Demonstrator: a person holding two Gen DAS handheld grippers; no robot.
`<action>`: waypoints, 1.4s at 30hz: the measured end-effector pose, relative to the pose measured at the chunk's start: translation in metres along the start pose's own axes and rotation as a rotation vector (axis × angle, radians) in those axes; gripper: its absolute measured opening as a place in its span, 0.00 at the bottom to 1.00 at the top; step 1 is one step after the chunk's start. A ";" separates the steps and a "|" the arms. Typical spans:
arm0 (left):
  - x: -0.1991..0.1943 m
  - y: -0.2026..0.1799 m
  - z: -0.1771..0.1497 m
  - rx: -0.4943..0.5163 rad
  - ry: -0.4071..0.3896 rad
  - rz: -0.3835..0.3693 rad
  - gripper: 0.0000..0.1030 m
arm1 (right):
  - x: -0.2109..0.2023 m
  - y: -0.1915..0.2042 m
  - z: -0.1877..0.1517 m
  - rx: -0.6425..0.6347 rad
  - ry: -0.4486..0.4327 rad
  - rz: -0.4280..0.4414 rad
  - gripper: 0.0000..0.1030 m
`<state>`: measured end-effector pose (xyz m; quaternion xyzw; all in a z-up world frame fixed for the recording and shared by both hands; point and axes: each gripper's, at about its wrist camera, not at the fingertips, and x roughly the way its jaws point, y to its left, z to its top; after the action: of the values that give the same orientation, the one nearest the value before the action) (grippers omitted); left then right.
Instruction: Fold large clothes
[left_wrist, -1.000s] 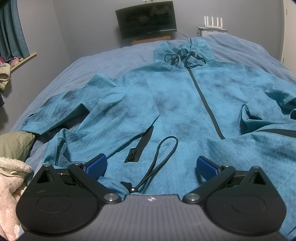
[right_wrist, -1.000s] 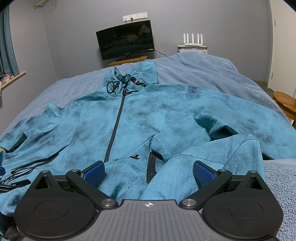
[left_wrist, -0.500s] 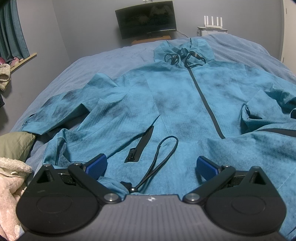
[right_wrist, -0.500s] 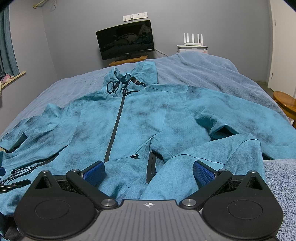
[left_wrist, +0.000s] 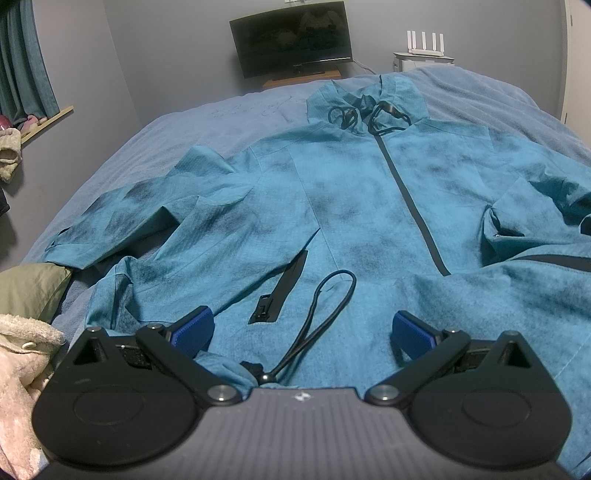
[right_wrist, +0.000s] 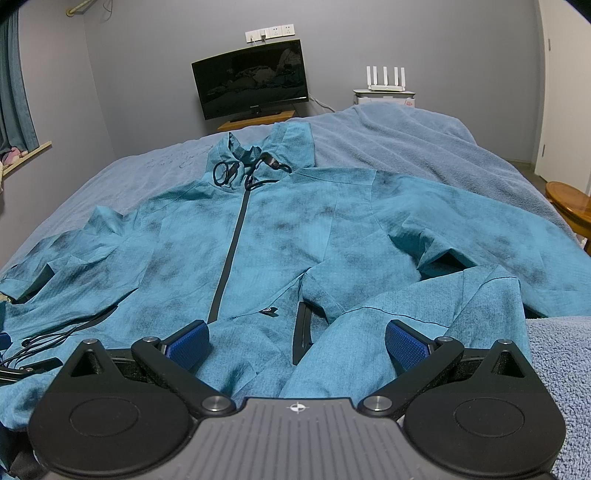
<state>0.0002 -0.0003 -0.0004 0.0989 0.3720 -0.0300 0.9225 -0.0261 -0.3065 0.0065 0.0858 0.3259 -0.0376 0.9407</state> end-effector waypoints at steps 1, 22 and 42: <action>0.000 0.000 0.000 0.000 0.000 0.000 1.00 | 0.000 0.000 0.000 0.000 0.000 0.000 1.00; -0.030 0.064 0.081 -0.264 -0.155 -0.155 1.00 | -0.047 -0.043 0.024 0.217 -0.290 0.091 1.00; 0.150 0.028 0.098 -0.185 0.074 -0.085 1.00 | -0.007 -0.263 0.037 0.761 -0.309 -0.432 0.98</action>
<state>0.1786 0.0099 -0.0311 -0.0014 0.4108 -0.0309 0.9112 -0.0429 -0.5717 0.0032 0.3483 0.1552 -0.3619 0.8506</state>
